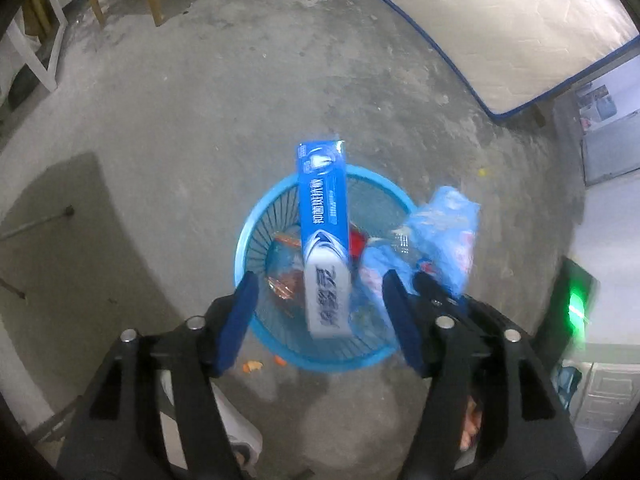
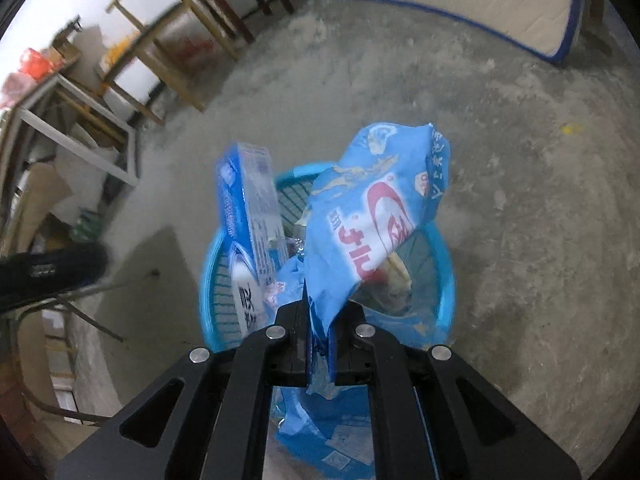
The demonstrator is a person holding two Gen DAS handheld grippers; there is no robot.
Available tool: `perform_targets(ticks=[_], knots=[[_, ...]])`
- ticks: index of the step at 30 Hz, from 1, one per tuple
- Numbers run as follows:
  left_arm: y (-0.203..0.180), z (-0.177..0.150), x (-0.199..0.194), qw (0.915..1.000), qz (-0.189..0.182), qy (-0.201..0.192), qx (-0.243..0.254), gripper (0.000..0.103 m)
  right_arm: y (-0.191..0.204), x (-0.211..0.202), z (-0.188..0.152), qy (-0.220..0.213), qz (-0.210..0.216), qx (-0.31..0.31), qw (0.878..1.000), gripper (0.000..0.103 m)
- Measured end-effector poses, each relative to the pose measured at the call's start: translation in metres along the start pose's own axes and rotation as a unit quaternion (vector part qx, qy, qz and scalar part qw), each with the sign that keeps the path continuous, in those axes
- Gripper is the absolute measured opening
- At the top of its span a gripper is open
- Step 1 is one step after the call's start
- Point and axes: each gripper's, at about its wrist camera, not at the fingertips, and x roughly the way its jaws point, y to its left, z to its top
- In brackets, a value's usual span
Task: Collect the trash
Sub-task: 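Carry the box and wrapper over the blue wastebasket and open both tools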
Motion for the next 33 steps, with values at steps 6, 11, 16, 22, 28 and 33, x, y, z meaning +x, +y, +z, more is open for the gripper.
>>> perform_targets(ticks=[6, 11, 16, 22, 28, 33], knots=[[0.016, -0.003, -0.032, 0.9988, -0.045, -0.008, -0.015, 0.062, 0.004, 0.071, 0.018, 0.059, -0.027, -0.023, 0.998, 0.007], [0.019, -0.017, -0.097, 0.9962, -0.071, -0.047, 0.018, 0.065, -0.003, 0.116, 0.018, 0.095, -0.043, -0.017, 0.994, 0.007], [0.021, -0.041, -0.170, 0.9894, -0.083, -0.106, 0.055, 0.071, -0.007, 0.139, 0.009, 0.141, -0.058, -0.026, 0.988, 0.008], [0.042, -0.084, -0.229, 0.9826, -0.082, -0.153, 0.067, 0.076, -0.003, 0.104, 0.009, 0.132, -0.028, -0.038, 0.990, 0.058], [0.071, -0.121, -0.258, 0.9774, -0.081, -0.188, 0.053, 0.078, 0.010, 0.054, 0.003, 0.117, 0.032, -0.050, 0.991, 0.067], [0.101, -0.148, -0.274, 0.9745, -0.084, -0.207, 0.023, 0.078, 0.014, 0.005, 0.000, 0.078, 0.078, -0.042, 0.993, 0.067]])
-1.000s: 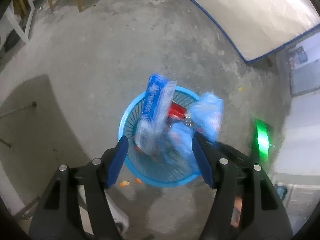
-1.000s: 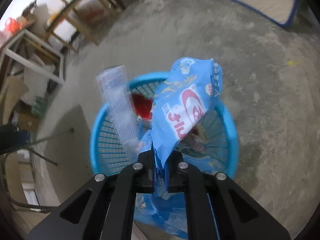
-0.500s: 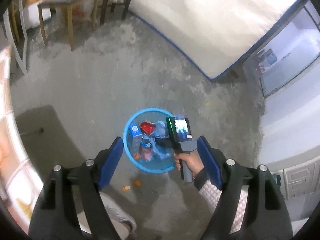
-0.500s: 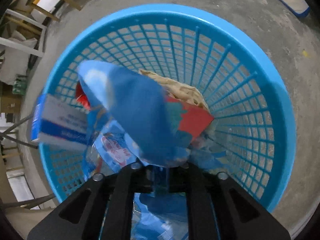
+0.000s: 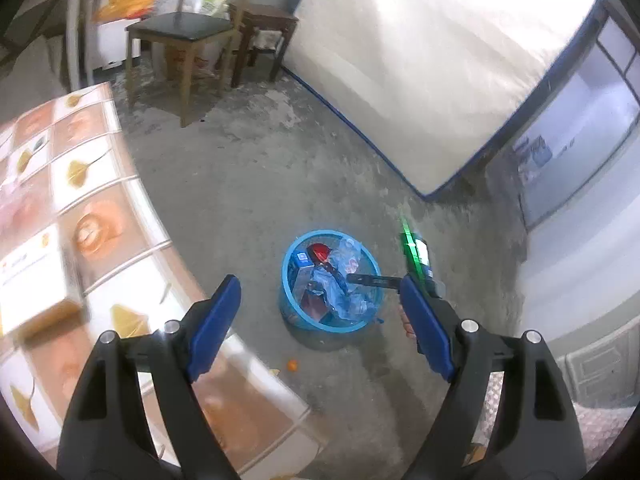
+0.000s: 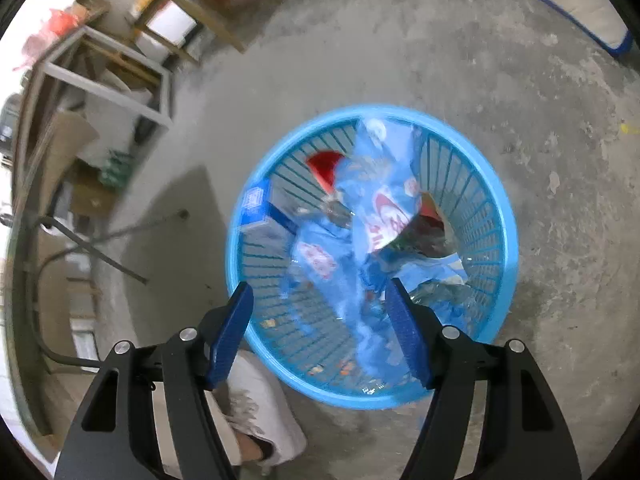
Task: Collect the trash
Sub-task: 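Carry the box and wrapper over the blue wastebasket and open both tools, then return to the table and grasp the red can with the left tool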
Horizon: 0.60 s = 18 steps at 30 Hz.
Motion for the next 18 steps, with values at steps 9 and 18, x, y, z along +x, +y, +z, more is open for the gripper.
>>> perform_targets(ticks=[9, 18], knots=[[0.063, -0.047, -0.088, 0.9924, 0.042, -0.095, -0.065, 0.079, 0.025, -0.069, -0.057, -0.073, 0.073, 0.056, 0.993, 0.067], [0.139, -0.121, -0.163, 0.9720, 0.110, -0.142, -0.152, 0.083, 0.128, -0.136, -0.113, -0.104, 0.120, -0.018, 0.987, 0.078]])
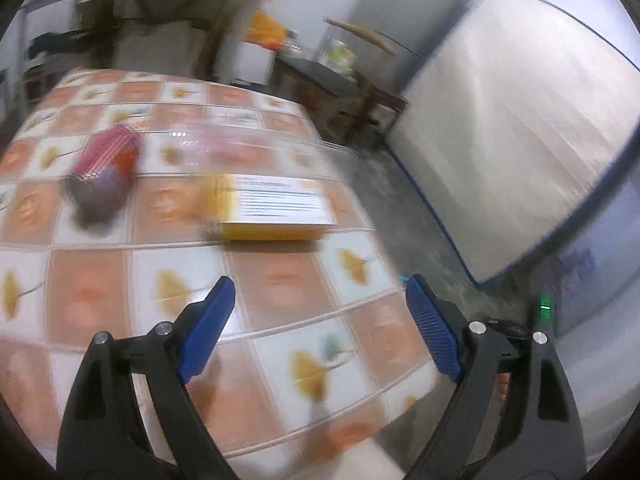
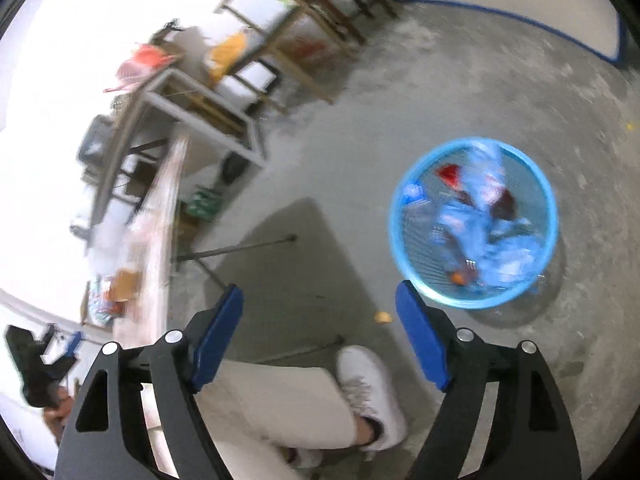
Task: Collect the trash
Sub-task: 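Return to the table and grasp the red can with the left tool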
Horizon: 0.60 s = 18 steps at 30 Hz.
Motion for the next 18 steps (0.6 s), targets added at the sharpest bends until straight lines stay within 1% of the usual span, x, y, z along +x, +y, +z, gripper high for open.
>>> perform_targets(ticks=[2, 5, 6, 8, 10, 11, 14, 16, 18], knots=[[0.028, -0.003, -0.019, 0.9995, 0.025, -0.011, -0.017, 0.084, 0.037, -0.008, -0.003, -0.009, 0.020, -0.017, 1.000, 0.079], [0.056, -0.005, -0.041, 0.9973, 0.060, -0.032, -0.029, 0.085, 0.088, -0.011, -0.006, -0.013, 0.046, -0.045, 0.998, 0.080], [0.065, -0.005, -0.048, 0.9961, 0.072, -0.040, -0.031, 0.086, 0.115, -0.008, -0.007, -0.011, 0.057, -0.064, 0.996, 0.080], [0.077, -0.005, -0.058, 0.9943, 0.087, -0.053, -0.032, 0.087, 0.150, -0.002, -0.010, -0.008, 0.068, -0.099, 0.993, 0.081], [0.090, -0.004, -0.066, 0.9921, 0.104, -0.064, -0.032, 0.088, 0.199, 0.011, -0.015, -0.001, 0.067, -0.160, 0.985, 0.082], [0.093, -0.003, -0.068, 0.9913, 0.109, -0.067, -0.031, 0.088, 0.221, 0.019, -0.018, 0.001, 0.060, -0.192, 0.980, 0.082], [0.105, 0.003, -0.072, 0.9904, 0.111, -0.077, -0.029, 0.088, 0.271, 0.037, -0.029, 0.012, 0.058, -0.252, 0.966, 0.082], [0.110, 0.010, -0.071, 0.9903, 0.108, -0.085, -0.024, 0.088, 0.290, 0.045, -0.031, 0.020, 0.071, -0.260, 0.963, 0.082], [0.114, 0.023, -0.063, 0.9908, 0.106, -0.084, -0.013, 0.089, 0.303, 0.056, -0.030, 0.027, 0.084, -0.249, 0.964, 0.082]])
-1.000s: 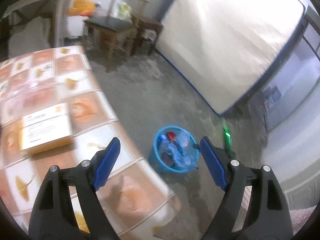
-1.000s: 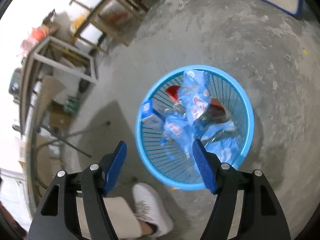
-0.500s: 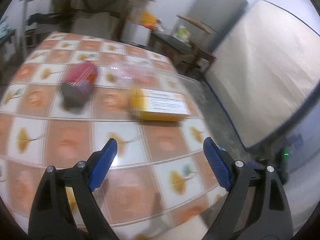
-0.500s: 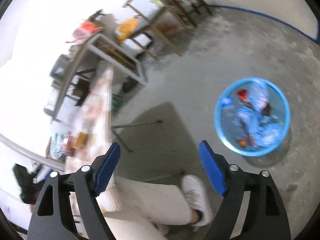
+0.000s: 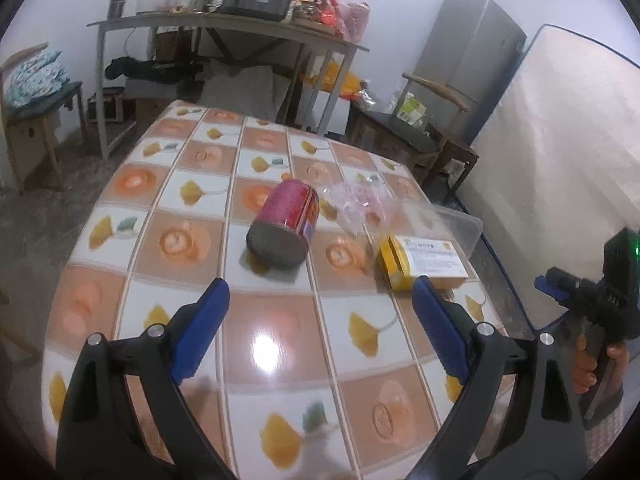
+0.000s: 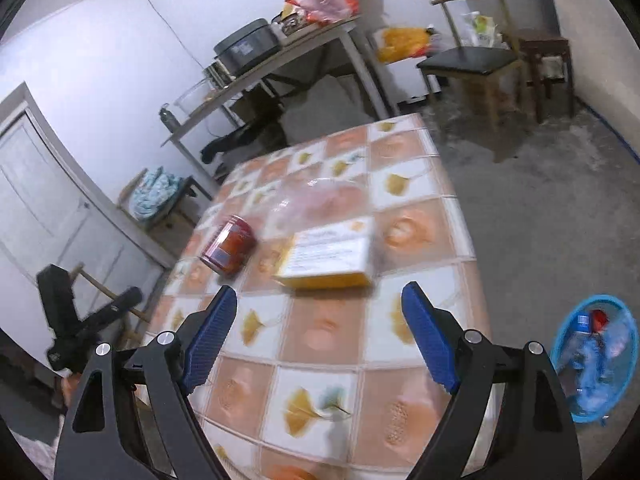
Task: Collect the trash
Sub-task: 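Return to the table and grasp the red can with the left tool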
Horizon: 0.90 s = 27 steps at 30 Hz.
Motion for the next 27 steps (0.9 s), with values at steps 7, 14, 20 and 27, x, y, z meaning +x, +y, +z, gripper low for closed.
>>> perform_targets(ticks=[7, 14, 20, 27], knots=[[0.007, 0.035, 0.061, 0.9995, 0.009, 0.029, 0.011, 0.089, -0.029, 0.034, 0.027, 0.021, 0.040, 0.156, 0.987, 0.082], [0.020, 0.058, 0.125, 0.9966, 0.027, 0.078, 0.001, 0.089, -0.076, 0.085, 0.048, 0.047, 0.078, 0.294, 0.951, 0.082], [0.019, 0.058, 0.155, 0.9933, 0.024, 0.113, 0.002, 0.083, -0.103, 0.123, 0.036, 0.074, 0.117, 0.384, 0.913, 0.082], [0.028, 0.055, 0.166, 0.9914, 0.036, 0.125, -0.007, 0.067, -0.089, 0.118, 0.048, 0.064, 0.066, 0.295, 0.951, 0.082]])
